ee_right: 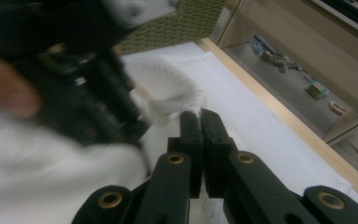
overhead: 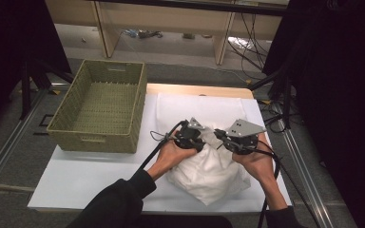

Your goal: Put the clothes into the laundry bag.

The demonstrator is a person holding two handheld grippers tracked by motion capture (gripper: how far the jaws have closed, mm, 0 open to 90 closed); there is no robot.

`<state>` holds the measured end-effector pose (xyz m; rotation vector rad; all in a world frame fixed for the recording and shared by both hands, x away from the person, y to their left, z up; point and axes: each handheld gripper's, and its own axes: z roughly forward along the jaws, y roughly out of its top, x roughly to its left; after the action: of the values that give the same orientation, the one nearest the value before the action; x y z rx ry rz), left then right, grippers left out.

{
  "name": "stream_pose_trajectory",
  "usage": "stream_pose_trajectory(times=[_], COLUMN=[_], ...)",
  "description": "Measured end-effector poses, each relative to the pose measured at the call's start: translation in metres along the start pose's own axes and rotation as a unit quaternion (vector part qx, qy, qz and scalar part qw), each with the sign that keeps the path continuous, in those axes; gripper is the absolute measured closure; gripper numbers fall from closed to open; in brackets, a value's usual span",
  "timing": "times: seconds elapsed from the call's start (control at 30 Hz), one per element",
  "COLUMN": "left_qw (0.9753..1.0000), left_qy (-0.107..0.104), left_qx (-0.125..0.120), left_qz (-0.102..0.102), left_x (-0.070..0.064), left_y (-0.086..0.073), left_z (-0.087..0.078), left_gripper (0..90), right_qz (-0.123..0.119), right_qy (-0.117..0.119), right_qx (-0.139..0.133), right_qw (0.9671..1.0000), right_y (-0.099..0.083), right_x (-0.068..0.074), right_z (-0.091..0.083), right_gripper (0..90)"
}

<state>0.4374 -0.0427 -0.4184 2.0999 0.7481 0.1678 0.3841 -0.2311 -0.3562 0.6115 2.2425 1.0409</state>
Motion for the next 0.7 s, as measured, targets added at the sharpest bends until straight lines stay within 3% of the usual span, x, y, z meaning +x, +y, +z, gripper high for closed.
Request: stream_pose_trajectory(times=[0.03, 0.1, 0.17, 0.2, 0.23, 0.27, 0.3, 0.37, 0.4, 0.53, 0.57, 0.63, 0.7], left_qw=[0.9992, 0.9987, 0.9988, 0.9985, 0.9986, 0.9986, 0.9989, 0.9991, 0.9992, 0.9993, 0.9986, 0.9985, 0.9984], left_qy=[-0.01, -0.016, -0.022, -0.035, -0.038, -0.038, -0.027, -0.011, -0.006, 0.022, 0.022, 0.019, 0.014], left_qx=[-0.011, -0.011, -0.012, -0.012, -0.016, -0.016, -0.025, -0.036, -0.038, -0.013, 0.002, 0.011, 0.024], left_qz=[-0.036, -0.046, -0.042, -0.041, -0.033, -0.033, -0.029, -0.019, -0.01, -0.027, -0.048, -0.05, -0.05], left_x=[0.009, 0.01, 0.008, 0.005, 0.0, 0.0, -0.002, -0.003, 0.0, 0.015, 0.023, 0.026, 0.027], left_y=[0.0, 0.001, 0.001, 0.001, 0.0, 0.0, -0.003, -0.01, -0.014, -0.037, -0.048, -0.051, -0.053], left_z=[0.005, 0.005, -0.001, -0.008, -0.023, -0.023, -0.034, -0.057, -0.068, -0.092, -0.088, -0.084, -0.067], left_gripper=[79.0, 73.5, 68.8, 58.9, 40.1, 34.8, 34.8, 22.2, 21.9, 17.3, 17.4, 17.5, 17.2], right_qz=[-0.004, 0.001, 0.002, 0.003, 0.004, 0.004, 0.003, 0.001, 0.001, 0.002, 0.003, -0.001, 0.002], right_qy=[0.001, 0.005, 0.006, 0.006, 0.005, 0.005, 0.004, 0.002, 0.0, 0.001, 0.001, 0.001, 0.002], right_qx=[0.003, 0.012, 0.011, 0.012, 0.009, 0.009, 0.008, 0.004, 0.003, 0.006, 0.006, 0.005, 0.006], right_qw=[1.0, 0.9999, 0.9999, 0.9999, 0.9999, 0.9999, 1.0, 1.0, 1.0, 1.0, 1.0, 1.0, 1.0], right_y=[-0.001, -0.005, -0.006, -0.006, -0.006, -0.006, -0.006, -0.004, -0.004, -0.003, -0.003, -0.003, -0.002], right_x=[0.001, 0.002, 0.002, 0.002, 0.001, 0.001, 0.001, -0.001, -0.001, 0.001, 0.001, 0.001, 0.002], right_z=[0.0, 0.002, 0.004, 0.004, 0.003, 0.003, 0.002, 0.001, 0.0, 0.001, 0.001, 0.002, 0.003], right_gripper=[89.8, 89.7, 89.8, 89.8, 89.8, 89.8, 89.8, 89.8, 89.8, 89.8, 89.7, 89.8, 89.8])
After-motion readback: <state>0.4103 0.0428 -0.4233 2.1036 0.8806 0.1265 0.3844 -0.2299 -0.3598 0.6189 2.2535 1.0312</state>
